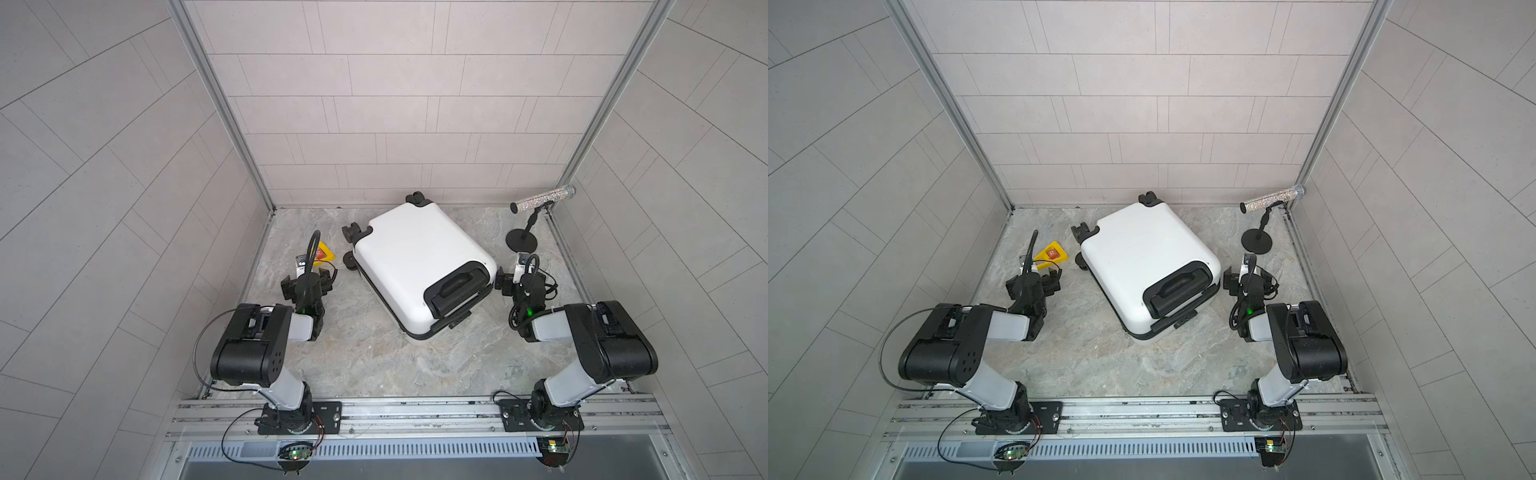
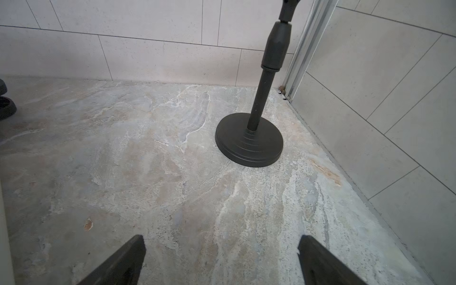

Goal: Open the suitcase zippers
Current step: Pick up the suitcase from the center of the board.

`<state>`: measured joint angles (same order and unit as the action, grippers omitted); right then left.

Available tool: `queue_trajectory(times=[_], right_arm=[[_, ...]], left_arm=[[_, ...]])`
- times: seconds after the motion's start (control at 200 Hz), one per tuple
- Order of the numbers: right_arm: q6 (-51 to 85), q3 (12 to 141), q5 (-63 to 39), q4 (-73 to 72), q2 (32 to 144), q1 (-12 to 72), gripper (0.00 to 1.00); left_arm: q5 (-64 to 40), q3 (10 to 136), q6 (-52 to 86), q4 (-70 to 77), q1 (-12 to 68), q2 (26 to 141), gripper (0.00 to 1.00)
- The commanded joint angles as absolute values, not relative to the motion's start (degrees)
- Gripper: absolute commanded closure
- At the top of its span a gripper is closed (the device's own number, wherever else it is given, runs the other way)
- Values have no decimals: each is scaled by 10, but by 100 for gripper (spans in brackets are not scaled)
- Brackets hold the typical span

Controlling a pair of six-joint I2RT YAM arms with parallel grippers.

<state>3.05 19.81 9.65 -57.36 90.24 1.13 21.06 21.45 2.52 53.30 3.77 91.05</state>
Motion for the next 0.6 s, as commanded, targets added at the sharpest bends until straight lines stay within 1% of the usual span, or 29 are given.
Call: queue_trajectory(times=[0.0,0.596], right_arm=[[29,197,101,-578,902,14,0],[29,197,101,-577,902,14,0]], left_arm=[[214,217,23,551,40,908,0],[213,221,22,545,40,910,0]])
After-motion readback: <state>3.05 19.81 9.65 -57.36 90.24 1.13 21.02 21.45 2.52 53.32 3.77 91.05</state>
